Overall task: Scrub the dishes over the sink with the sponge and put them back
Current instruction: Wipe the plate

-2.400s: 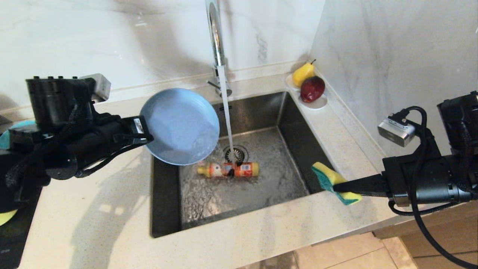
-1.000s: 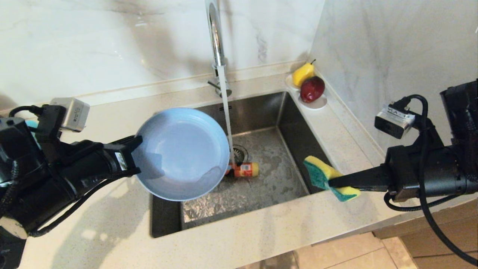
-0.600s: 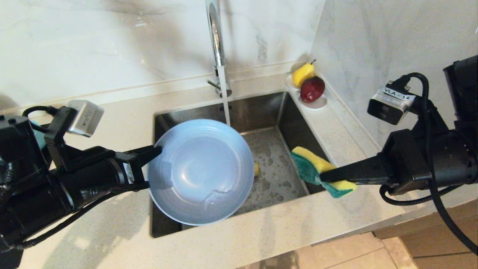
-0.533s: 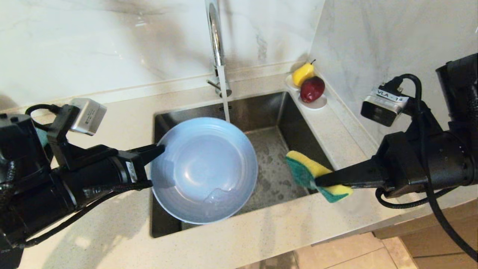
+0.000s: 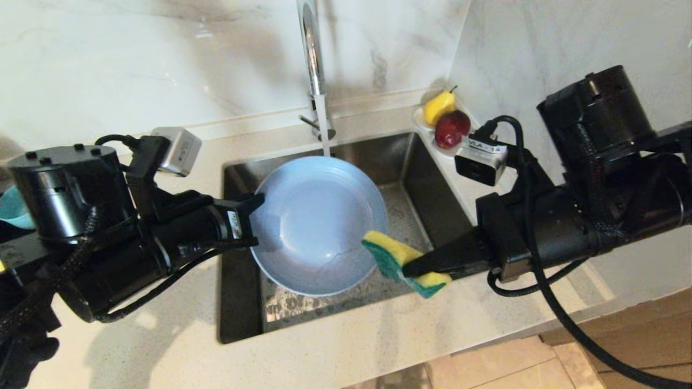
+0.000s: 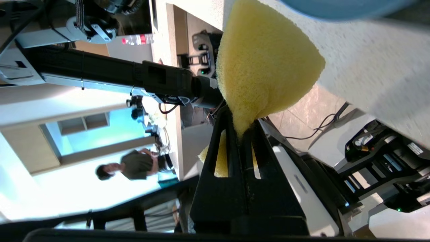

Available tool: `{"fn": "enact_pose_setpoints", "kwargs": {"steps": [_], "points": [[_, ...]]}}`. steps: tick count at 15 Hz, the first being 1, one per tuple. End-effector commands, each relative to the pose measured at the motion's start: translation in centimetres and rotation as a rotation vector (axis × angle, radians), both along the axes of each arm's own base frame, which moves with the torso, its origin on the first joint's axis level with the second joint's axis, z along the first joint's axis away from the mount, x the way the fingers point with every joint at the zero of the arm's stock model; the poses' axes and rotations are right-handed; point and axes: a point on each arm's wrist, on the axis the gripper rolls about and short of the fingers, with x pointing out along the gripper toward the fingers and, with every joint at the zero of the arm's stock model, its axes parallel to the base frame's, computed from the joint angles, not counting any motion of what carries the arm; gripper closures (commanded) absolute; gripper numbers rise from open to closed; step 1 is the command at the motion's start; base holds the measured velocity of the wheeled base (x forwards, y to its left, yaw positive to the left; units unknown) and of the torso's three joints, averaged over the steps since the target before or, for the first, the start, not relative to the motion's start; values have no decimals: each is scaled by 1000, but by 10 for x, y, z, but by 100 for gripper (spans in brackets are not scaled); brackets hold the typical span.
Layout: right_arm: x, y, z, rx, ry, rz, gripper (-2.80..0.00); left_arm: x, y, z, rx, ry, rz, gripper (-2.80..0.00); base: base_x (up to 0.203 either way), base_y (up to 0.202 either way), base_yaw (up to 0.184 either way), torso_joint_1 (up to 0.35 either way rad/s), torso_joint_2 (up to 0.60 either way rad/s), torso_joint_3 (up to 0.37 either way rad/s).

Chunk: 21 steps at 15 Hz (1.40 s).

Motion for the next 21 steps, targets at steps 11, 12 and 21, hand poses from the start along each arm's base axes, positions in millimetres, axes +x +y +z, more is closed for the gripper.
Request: {"fn": "enact_pose_setpoints", "kwargs": {"steps": [11,12,21], "points": [[41,69,-44,-156,56,-18,0,12,-34,-8,-22,-34,-8,0,0,0,0,0,0,0],[43,71,-44,-153,56,-19,0,11,-35,-9,-21,-33,-13,0,0,0,0,0,0,0],[62,73,-27,-100,4,-54,0,-7,-43,-13,-9,-24,-67,0,0,0,0,0,0,0]]}}
